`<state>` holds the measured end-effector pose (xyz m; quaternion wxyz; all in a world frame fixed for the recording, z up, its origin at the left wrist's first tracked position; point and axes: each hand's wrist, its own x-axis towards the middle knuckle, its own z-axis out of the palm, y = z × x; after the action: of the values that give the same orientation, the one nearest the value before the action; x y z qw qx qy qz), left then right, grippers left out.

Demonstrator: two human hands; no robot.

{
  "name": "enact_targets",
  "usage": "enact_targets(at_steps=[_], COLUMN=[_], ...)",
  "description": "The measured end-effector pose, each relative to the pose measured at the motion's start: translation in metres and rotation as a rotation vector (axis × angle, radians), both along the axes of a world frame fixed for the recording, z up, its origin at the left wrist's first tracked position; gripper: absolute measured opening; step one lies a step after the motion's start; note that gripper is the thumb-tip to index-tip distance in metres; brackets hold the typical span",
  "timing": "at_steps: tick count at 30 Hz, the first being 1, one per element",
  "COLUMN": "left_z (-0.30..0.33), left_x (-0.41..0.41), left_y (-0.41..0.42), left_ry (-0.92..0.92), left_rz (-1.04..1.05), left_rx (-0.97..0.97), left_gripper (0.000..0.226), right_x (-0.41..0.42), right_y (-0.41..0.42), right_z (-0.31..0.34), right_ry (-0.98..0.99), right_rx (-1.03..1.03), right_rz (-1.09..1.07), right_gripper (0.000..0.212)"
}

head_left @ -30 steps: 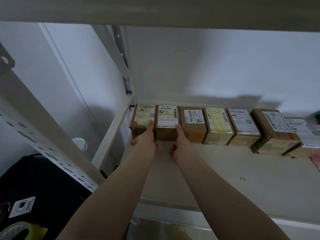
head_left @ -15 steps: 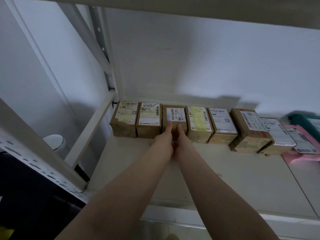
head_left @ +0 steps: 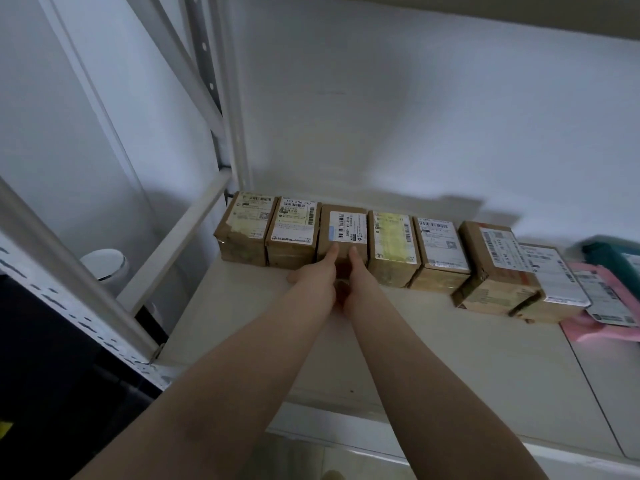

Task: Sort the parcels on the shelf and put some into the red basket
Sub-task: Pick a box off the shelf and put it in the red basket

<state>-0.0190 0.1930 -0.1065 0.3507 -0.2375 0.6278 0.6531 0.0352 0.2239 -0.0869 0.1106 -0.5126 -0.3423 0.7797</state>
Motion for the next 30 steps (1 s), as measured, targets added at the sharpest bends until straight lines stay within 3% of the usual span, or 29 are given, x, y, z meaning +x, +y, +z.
enact_targets(at_steps=[3, 7, 11, 18, 23, 30], left_z=[0.016, 0.01, 0.007, 0.017, 0.019, 0.043], left_x=[0.008, 0.021, 0.029, 0.043, 0.05, 0.043], left_y=[-0.022, -0.023, -0.025, -0.028, -0.044, -0.103], left_ry=[0.058, 0.108, 0.125, 0.208, 0.255, 0.296], left_rz=[0.021, 0.044, 0.112, 0.102, 0.043, -0.141], left_rx=[0.093, 0.259, 0.362, 0.293, 0.257, 0.234], left_gripper=[0.094, 0.053, 0.035, 0.037, 0.04, 0.047], right_x=[0.008, 0.017, 0.023, 0.031, 0.067, 0.105], right_y=[0.003, -0.001, -0.002, -0.006, -0.015, -0.015], right_z=[-0.011, -0.014, -0.017, -0.009, 0.009, 0.031], right_ry=[0.002, 0.053, 0.076, 0.116, 0.042, 0.081], right_rx=[0.007, 0.029, 0.047, 0.075, 0.162, 0.465], right_rz=[-0.059, -0.057, -0.032, 0.013, 0.074, 0.002], right_gripper=[0.082, 0.082, 0.073, 0.043, 0.031, 0.054])
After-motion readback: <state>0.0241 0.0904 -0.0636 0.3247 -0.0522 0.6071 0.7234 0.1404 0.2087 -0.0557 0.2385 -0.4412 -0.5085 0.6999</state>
